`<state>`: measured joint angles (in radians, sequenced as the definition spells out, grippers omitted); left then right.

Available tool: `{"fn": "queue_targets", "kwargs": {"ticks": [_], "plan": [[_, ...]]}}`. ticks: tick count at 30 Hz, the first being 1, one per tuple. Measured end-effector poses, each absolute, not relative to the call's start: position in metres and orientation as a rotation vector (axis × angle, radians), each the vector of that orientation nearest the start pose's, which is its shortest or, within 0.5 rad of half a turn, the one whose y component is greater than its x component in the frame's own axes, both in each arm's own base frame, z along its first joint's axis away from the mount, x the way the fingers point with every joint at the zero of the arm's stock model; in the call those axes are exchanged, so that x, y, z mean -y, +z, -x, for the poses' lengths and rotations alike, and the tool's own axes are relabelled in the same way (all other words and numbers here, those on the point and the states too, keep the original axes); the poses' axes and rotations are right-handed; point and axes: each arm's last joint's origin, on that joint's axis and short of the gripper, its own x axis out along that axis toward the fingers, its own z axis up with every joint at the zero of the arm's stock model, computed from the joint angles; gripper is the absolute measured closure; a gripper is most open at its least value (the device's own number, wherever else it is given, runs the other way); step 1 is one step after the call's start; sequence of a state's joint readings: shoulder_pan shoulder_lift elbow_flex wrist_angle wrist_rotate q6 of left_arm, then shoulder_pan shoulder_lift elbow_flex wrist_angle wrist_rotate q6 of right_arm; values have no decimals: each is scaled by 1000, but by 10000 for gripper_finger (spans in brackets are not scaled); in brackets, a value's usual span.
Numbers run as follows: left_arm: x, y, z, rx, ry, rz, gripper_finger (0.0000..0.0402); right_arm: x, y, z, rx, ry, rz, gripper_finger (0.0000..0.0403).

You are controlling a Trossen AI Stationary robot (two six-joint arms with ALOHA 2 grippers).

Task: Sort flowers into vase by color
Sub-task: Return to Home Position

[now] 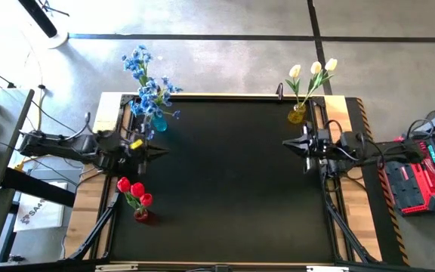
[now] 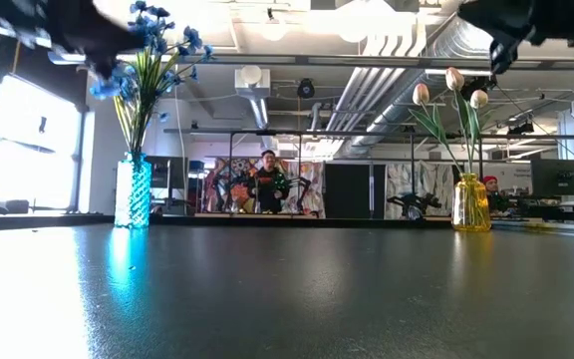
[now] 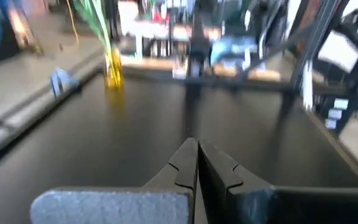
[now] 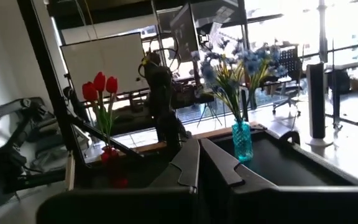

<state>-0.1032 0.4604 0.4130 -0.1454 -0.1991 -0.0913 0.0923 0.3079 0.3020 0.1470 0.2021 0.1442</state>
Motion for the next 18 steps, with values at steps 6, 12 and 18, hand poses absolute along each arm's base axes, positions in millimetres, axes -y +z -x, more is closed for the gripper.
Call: {"fn": "queue_targets", "kwargs": {"ticks": [6,12,18], "plan": [[8,232,-129,-205,34,79,401,-4,231,-100,162,-67,-232,403],[5,229,-118,-153,90,72,401,-4,201,-99,213,-43,-307,403],[3,233,-103,-103,107,43,401,-4,198,-97,228,-35,-287,403]]}}
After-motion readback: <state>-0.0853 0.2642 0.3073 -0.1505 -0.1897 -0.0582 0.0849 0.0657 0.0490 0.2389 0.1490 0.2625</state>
